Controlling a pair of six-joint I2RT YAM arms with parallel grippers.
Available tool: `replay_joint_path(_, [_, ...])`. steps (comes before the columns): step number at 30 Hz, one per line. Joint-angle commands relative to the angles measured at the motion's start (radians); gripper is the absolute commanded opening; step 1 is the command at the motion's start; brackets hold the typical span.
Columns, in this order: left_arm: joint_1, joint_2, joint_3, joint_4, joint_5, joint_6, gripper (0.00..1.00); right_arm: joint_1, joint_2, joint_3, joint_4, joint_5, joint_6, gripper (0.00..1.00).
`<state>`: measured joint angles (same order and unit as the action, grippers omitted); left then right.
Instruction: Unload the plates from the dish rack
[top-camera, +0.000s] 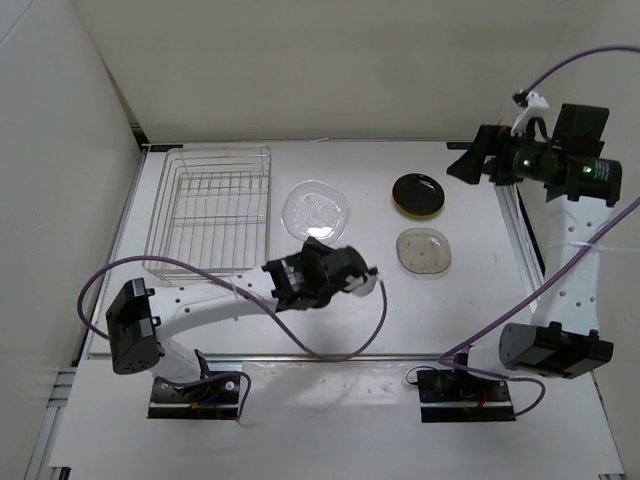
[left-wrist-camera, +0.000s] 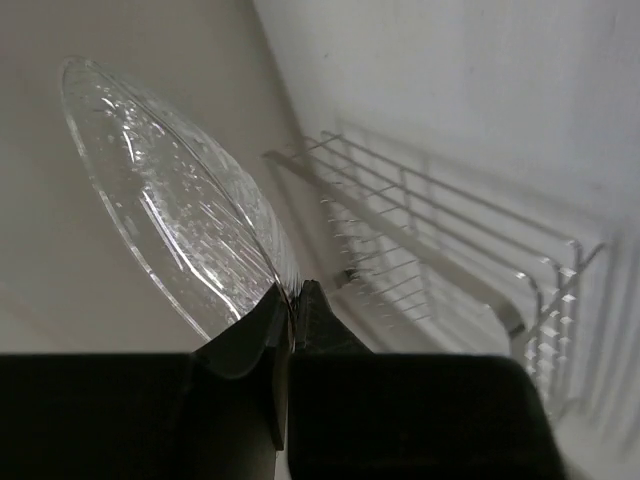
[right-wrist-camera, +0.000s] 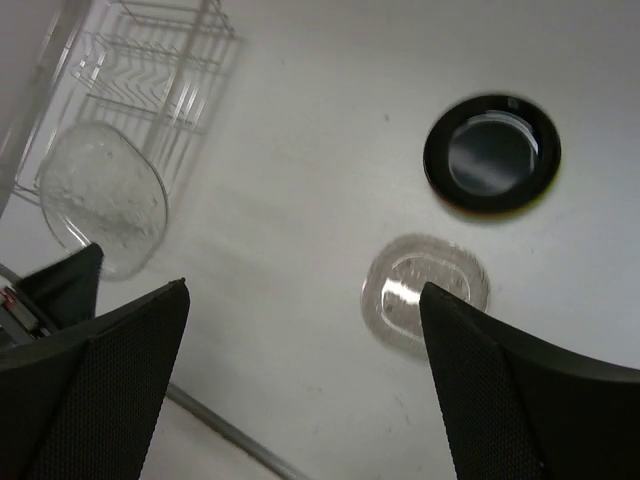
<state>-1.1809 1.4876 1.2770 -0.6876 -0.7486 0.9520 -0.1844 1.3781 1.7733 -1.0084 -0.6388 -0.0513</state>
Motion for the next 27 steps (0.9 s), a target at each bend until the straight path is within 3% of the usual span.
replay_joint_path(1, [-0.126,-0.101,-0.068,0.362,-0.353,0.499,0.11,0.032,0.051,0.214,-0.133,-0.114,-0.082,0.98])
replay_joint_path(2, [-0.164,-0.101,-0.068,0.362,-0.353,0.52,0.11,0.045,0.052,0.282,-0.15,-0.114,-0.131,0.98])
replay_joint_path(4, [-0.27,-0.101,-0.077,0.373,-0.363,0.556,0.11,0.103,0.033,0.264,-0.138,-0.085,-0.166,0.98])
replay_joint_path(8, [-0.414,-0.112,-0.107,0.422,-0.363,0.617,0.11,0.248,-0.065,0.077,-0.128,0.052,-0.272,0.97])
replay_joint_path(14, [-0.445,-0.084,-0.076,0.39,-0.344,0.584,0.11,0.325,-0.195,-0.15,-0.033,0.11,-0.308,0.92])
replay_joint_path(22, [-0.445,-0.036,0.012,0.223,-0.302,0.446,0.11,0.335,-0.255,-0.152,0.036,0.145,-0.237,0.92])
replay_joint_path(27, [-0.445,-0.018,0.033,0.128,-0.293,0.36,0.11,0.335,-0.317,-0.186,0.2,0.226,-0.111,0.92])
